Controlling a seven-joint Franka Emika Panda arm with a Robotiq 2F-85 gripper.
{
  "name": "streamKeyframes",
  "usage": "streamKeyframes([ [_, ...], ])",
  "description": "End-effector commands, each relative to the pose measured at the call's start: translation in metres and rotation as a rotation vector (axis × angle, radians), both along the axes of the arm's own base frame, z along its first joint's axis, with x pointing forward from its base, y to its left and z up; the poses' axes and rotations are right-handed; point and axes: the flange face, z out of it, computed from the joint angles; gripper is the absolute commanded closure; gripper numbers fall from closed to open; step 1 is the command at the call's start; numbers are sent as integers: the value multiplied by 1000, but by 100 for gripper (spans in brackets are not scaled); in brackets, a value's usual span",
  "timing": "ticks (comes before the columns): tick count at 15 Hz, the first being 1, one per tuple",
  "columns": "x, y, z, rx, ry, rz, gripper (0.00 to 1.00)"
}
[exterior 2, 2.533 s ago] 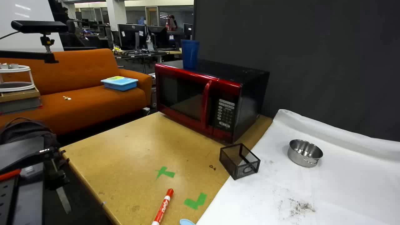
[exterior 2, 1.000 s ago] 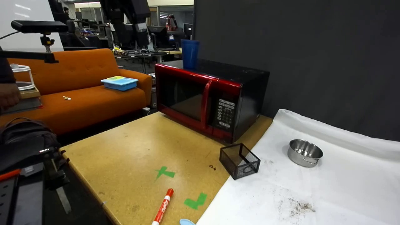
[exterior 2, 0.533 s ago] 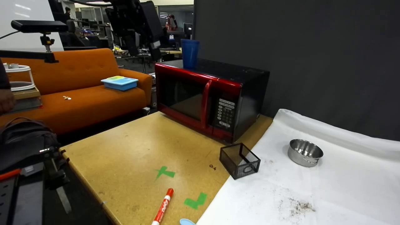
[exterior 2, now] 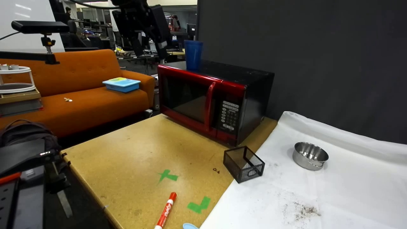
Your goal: Open the microwave door
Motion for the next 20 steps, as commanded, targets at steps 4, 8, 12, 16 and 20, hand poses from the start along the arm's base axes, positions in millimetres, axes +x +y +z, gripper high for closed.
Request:
streamKeyframes([
  [4,80,17,-41,-13,-55,146,0],
  [8,121,17,-78,41,-71,145,0],
  [12,161,25,-98,99,-88,129,0],
  [16,190,23,-119,104,-95,107,0],
  [20,215,22,-140,112,-98,84,0],
])
